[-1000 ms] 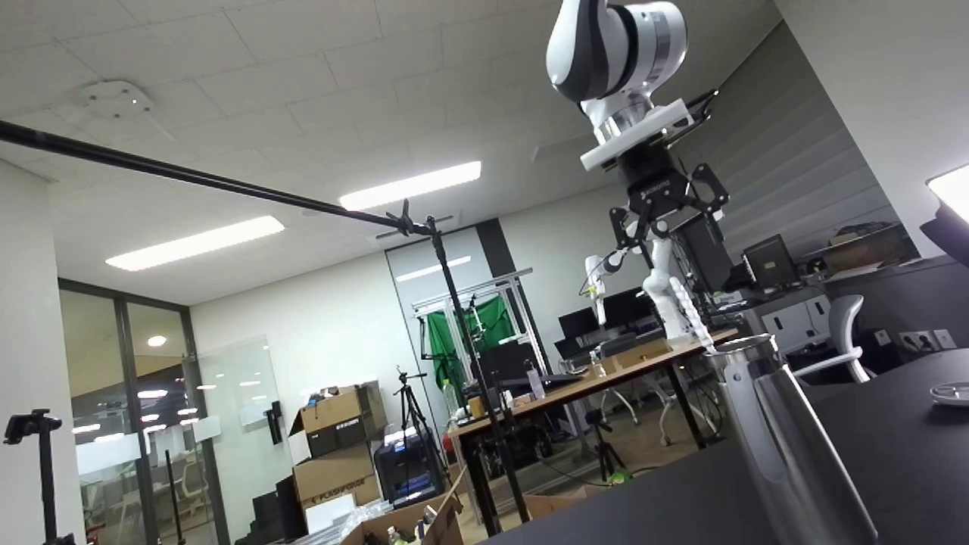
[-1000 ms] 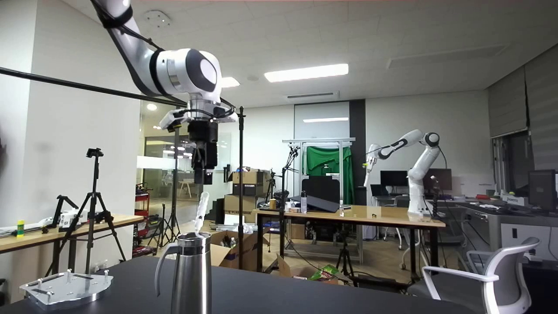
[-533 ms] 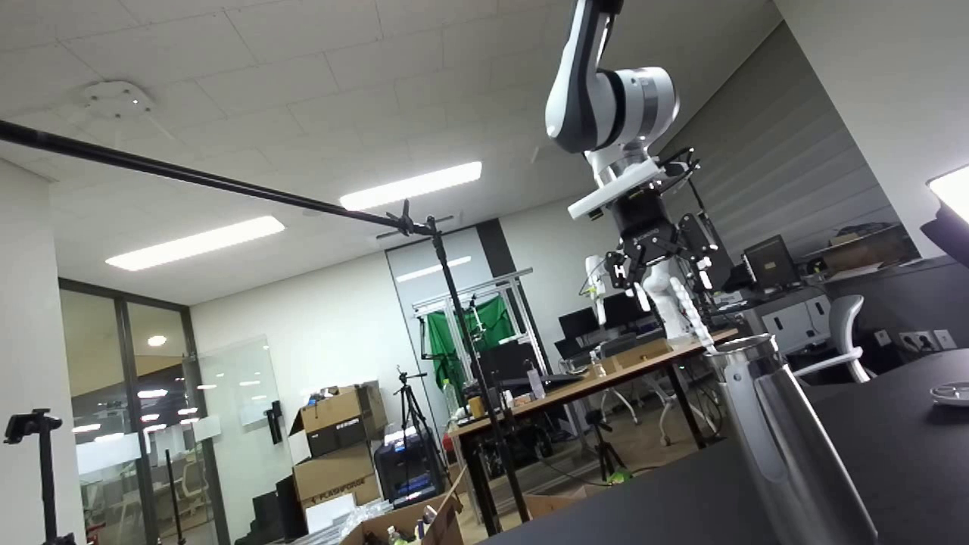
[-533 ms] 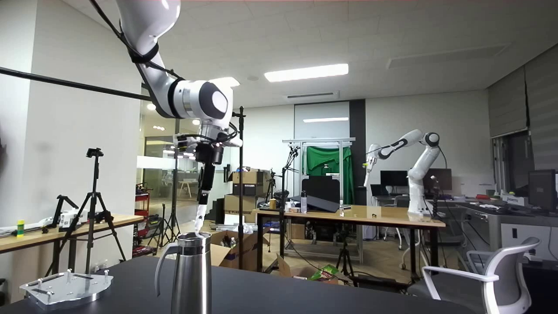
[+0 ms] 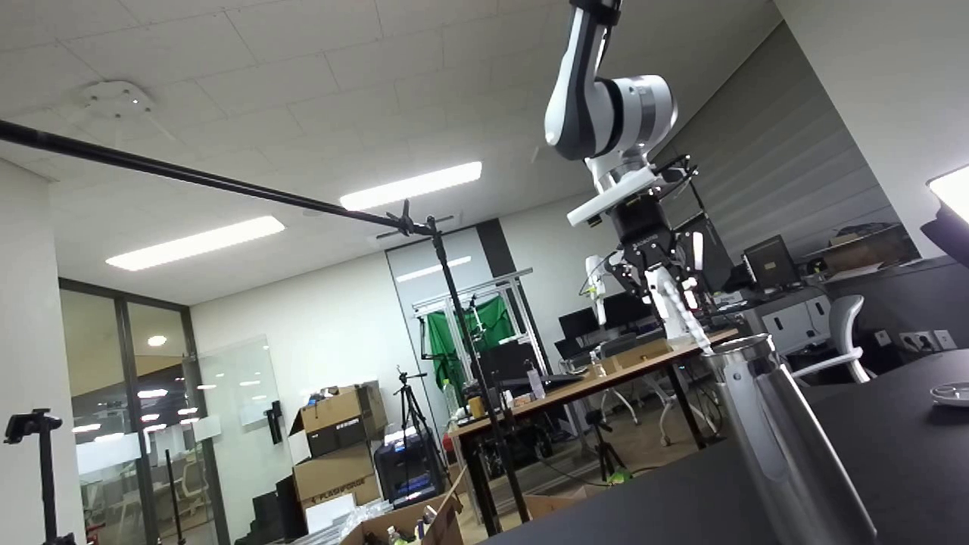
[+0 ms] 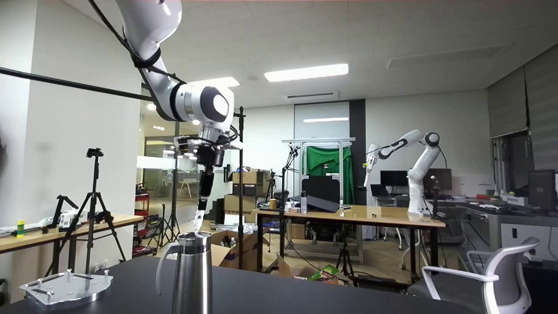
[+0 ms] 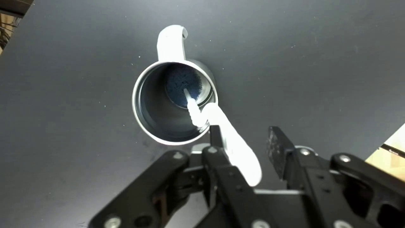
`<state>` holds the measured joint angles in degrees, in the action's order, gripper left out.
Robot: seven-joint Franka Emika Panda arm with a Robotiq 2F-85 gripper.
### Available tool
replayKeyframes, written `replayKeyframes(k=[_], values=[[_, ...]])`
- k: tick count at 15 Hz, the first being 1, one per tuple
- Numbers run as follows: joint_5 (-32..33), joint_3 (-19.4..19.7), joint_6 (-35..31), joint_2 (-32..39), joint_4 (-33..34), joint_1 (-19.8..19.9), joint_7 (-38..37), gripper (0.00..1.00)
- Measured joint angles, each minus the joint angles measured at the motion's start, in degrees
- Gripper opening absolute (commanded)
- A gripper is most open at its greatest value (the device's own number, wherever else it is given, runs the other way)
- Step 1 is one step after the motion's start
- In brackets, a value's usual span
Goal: Use the brush to scrub inside the jar
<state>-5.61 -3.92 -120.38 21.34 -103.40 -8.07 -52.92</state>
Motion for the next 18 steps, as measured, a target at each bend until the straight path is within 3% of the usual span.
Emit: replayKeyframes(k=[1,3,4,11,15,18], values=[[0.1,0.0,0.4,-0.3,0.0,-0.3,0.2,0.04],[0.7,-0.1,1.1,-1.5,-0.1,-1.1,1.8,0.00],[1.5,-0.2,1.1,-2.5,-0.4,-1.6,2.8,0.04],[6.9,-2.5,3.4,-15.8,-7.1,-4.3,10.3,0.04],[7.8,-2.6,2.3,-21.6,-12.0,-3.3,12.8,0.04],[7.6,-2.2,-3.5,-21.8,-16.4,-1.1,16.7,0.04]])
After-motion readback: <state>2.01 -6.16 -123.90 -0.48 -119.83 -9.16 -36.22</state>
